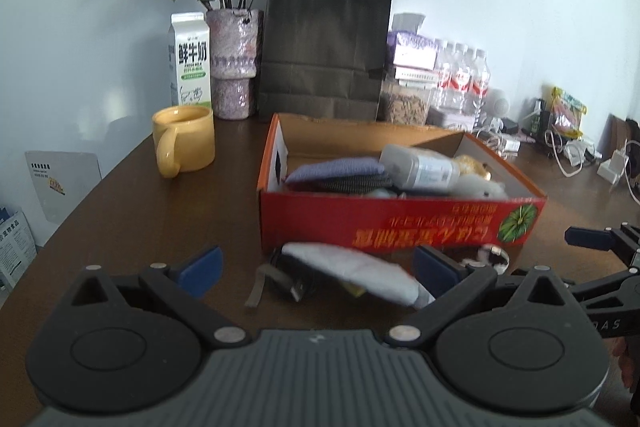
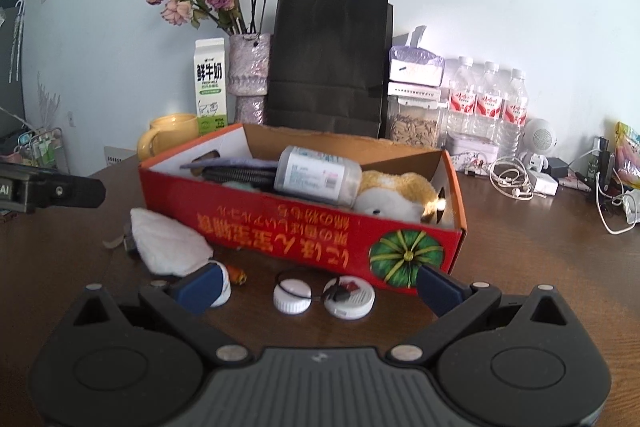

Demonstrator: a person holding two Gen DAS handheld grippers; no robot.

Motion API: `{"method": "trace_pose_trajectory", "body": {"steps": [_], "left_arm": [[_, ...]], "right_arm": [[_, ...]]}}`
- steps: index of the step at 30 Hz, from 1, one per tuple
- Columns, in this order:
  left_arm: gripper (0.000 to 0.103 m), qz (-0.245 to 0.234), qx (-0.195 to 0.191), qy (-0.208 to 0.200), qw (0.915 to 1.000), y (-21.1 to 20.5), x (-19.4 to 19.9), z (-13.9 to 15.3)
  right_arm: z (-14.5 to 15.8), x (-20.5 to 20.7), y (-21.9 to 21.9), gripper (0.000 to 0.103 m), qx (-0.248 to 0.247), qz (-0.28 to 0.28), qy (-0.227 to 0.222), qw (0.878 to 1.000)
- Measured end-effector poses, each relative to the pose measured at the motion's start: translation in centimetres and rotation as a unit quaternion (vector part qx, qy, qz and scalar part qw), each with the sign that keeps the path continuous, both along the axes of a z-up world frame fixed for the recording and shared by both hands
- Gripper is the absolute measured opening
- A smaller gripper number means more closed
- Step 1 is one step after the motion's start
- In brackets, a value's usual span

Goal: Organize objects

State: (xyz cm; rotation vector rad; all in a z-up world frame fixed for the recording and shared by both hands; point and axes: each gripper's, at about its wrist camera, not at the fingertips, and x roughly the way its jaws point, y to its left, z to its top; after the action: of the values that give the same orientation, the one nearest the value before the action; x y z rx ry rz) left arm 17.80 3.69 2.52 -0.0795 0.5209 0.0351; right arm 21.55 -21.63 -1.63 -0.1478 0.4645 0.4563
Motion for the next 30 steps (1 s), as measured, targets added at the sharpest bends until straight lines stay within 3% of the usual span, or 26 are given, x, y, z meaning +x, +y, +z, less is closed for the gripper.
{"method": "trace_pose_trajectory", "body": {"steps": [8, 12, 15, 20, 30], "left_arm": [[0.103, 0.012, 0.002, 0.025, 0.9996, 1.4, -0.9, -1.7], [0.103, 0.015, 0.001, 0.029, 0.9995, 1.9, -0.8, -1.9], [0.103, 0.017, -0.003, 0.032, 0.9993, 2.2, -0.7, -2.2], [0.103, 0.018, -0.010, 0.030, 0.9993, 2.7, -0.7, -2.3], [0.103, 0.022, -0.017, 0.032, 0.9991, 3.5, -0.1, -2.6]], "right_arm": [[-1.8, -0.8, 0.0, 0.103, -0.012, 0.017, 0.034, 0.999], [-2.2, -0.7, 0.6, 0.097, -0.017, 0.029, 0.041, 0.999], [-2.5, -0.2, 1.1, 0.084, -0.017, 0.035, 0.053, 0.998], [-3.0, 1.4, 2.3, 0.054, -0.017, 0.044, 0.073, 0.996], [-3.5, 4.5, 4.6, 0.044, -0.024, 0.032, 0.076, 0.996]]}}
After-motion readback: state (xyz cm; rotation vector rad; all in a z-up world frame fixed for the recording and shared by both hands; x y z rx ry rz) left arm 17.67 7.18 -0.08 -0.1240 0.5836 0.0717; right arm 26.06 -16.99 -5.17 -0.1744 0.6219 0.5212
